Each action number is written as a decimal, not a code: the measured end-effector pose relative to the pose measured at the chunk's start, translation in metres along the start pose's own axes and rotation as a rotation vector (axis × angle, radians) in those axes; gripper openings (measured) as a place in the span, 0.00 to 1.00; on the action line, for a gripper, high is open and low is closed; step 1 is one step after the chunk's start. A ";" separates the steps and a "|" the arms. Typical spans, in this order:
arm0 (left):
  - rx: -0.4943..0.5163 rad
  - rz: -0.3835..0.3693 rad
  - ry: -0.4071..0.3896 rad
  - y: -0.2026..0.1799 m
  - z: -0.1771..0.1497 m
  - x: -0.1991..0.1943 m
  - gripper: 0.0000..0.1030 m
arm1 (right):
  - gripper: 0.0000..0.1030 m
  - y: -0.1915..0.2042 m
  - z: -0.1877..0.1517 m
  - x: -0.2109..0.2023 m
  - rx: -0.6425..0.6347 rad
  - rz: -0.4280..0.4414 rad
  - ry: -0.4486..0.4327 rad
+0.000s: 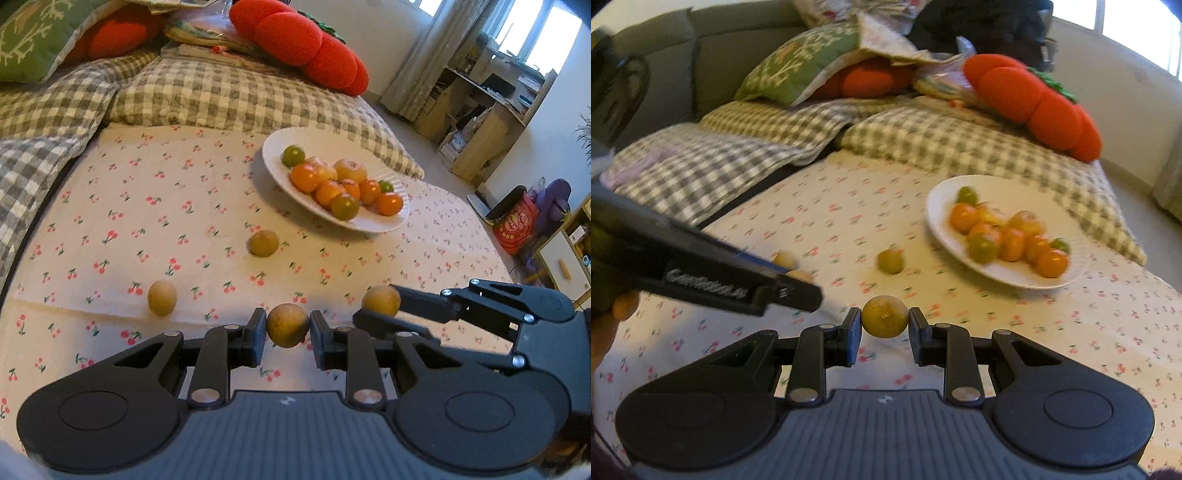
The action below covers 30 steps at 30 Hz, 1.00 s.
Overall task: Organize fruits
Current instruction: 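Carry both held fruits up to the white plate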
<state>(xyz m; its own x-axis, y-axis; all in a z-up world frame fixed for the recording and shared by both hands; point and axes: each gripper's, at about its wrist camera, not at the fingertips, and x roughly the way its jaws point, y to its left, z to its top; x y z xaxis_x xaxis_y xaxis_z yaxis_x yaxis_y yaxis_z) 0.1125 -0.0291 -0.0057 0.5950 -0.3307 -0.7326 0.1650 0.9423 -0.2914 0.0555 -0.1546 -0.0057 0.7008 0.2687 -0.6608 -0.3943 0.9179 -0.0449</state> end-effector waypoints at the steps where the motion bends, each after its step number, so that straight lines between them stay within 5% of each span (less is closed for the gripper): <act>1: -0.001 0.002 -0.004 -0.002 0.002 0.000 0.13 | 0.23 -0.004 0.001 -0.001 0.010 -0.008 -0.004; 30: 0.014 0.025 -0.058 -0.041 0.053 0.038 0.13 | 0.24 -0.070 0.016 -0.017 0.196 -0.067 -0.110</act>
<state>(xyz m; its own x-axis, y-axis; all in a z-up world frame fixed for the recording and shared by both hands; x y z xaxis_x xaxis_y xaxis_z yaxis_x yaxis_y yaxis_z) 0.1699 -0.0780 0.0112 0.6432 -0.3043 -0.7026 0.1602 0.9508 -0.2651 0.0808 -0.2191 0.0202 0.7864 0.2258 -0.5750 -0.2294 0.9710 0.0675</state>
